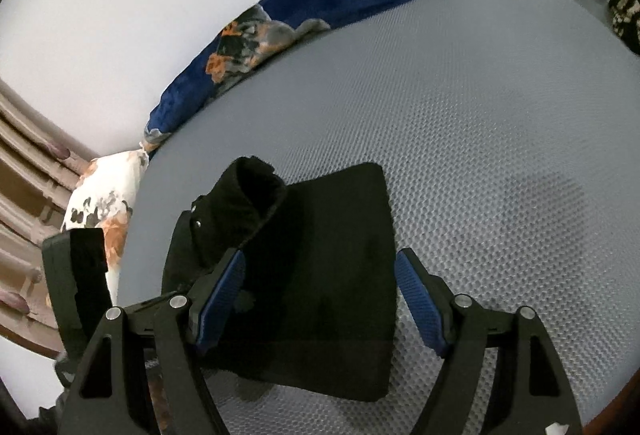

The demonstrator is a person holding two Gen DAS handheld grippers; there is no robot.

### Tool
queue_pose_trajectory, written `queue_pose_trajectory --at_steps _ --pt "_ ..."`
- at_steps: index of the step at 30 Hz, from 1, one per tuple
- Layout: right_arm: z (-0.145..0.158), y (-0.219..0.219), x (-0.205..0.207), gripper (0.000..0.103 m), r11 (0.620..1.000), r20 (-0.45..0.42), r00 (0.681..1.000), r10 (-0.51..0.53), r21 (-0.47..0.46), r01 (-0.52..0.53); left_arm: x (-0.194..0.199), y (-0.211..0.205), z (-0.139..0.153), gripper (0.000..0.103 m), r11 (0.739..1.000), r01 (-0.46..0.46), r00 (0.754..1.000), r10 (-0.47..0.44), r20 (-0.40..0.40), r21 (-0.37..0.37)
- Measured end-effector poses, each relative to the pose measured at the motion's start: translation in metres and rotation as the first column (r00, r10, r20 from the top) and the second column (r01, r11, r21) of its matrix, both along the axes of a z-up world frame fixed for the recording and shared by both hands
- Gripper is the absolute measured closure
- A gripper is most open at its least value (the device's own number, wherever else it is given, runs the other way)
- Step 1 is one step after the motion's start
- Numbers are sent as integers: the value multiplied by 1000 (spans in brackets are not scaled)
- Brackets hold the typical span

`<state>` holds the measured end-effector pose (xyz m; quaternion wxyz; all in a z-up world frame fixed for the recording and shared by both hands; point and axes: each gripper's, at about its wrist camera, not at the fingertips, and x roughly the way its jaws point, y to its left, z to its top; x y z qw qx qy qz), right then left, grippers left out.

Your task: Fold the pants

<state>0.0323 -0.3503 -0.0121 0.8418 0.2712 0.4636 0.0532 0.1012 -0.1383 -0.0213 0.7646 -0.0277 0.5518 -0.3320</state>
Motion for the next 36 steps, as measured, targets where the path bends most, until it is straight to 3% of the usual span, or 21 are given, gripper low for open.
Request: queue_pose_trajectory --at_steps 5,8,12,15,22,29,36 --pt "-21 -1 10 27 991 -25 997 71 117 -67 -7 -2 10 54 999 45 999 -44 11 -22" --pt "-33 0 16 27 978 -50 992 113 184 -102 -13 12 22 43 994 64 998 -63 9 -87" --pt "-41 5 25 27 961 -52 984 172 231 -155 -14 47 37 36 995 18 998 -11 69 -100" --pt "-46 7 33 33 944 -36 974 222 257 -205 -5 81 35 36 996 -74 993 79 91 -58" --pt "-69 8 56 48 908 -51 952 303 318 -272 11 144 13 36 965 -259 965 261 41 -32" --pt "-83 15 74 51 881 -33 941 338 362 -304 17 143 -13 36 960 -281 960 281 4 12" --pt "-88 33 93 62 846 -8 924 383 404 -348 21 131 -23 36 954 -296 955 296 -7 41"
